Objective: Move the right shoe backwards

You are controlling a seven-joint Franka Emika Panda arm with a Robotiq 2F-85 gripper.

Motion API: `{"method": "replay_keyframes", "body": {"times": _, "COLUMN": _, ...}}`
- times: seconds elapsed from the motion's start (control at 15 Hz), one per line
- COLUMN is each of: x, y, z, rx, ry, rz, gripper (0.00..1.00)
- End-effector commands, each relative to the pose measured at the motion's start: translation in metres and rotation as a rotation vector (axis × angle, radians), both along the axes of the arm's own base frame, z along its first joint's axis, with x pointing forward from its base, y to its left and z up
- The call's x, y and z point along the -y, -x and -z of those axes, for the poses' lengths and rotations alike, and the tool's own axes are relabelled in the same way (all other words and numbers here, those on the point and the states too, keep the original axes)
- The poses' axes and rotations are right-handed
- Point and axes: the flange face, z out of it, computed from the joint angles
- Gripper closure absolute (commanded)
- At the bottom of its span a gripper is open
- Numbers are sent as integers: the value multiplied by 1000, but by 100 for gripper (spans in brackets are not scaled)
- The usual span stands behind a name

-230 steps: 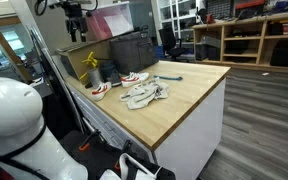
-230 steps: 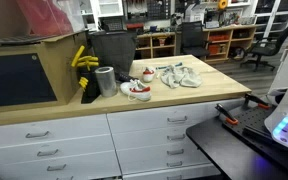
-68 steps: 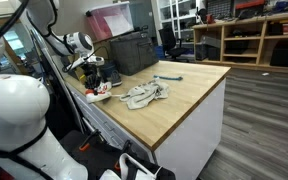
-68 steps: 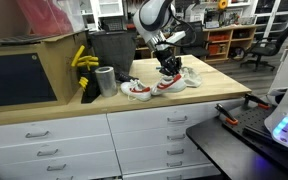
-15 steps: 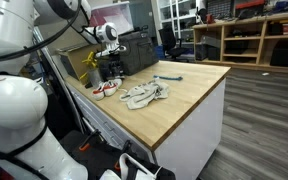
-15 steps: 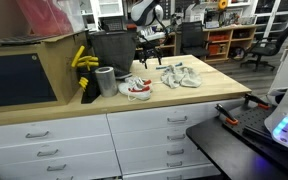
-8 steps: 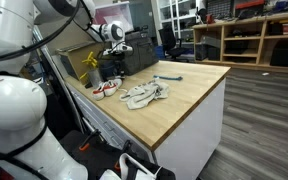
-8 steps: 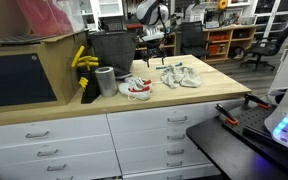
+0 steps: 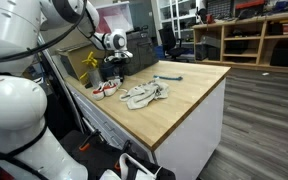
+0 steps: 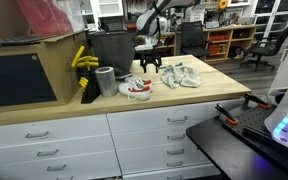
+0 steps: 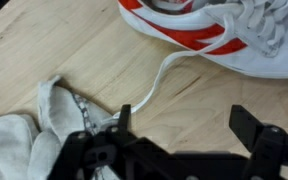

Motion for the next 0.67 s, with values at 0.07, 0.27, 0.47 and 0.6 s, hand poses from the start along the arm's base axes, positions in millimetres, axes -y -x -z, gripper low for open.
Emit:
{"method": "replay_keyframes", "body": {"times": 0.07, "x": -9, "y": -3, "z": 29, "rx": 14, "ry": 15, "rz": 197, "gripper": 0}}
{"method": "replay_keyframes", "body": {"times": 0.27, "x": -18, "y": 3, "z": 42, "rx": -6, "ry": 28, "rz": 246, "gripper": 0}}
{"method": "replay_keyframes", "body": {"times": 0.47, "x": -25, "y": 8, "z": 49, "rx": -25, "ry": 31, "rz": 263, "gripper": 0}}
{"method": "replay_keyframes", "body": {"times": 0.6, "x": -26, "y": 12, "z": 53, "rx": -38, "ry": 35, "rz": 259, "gripper": 26}}
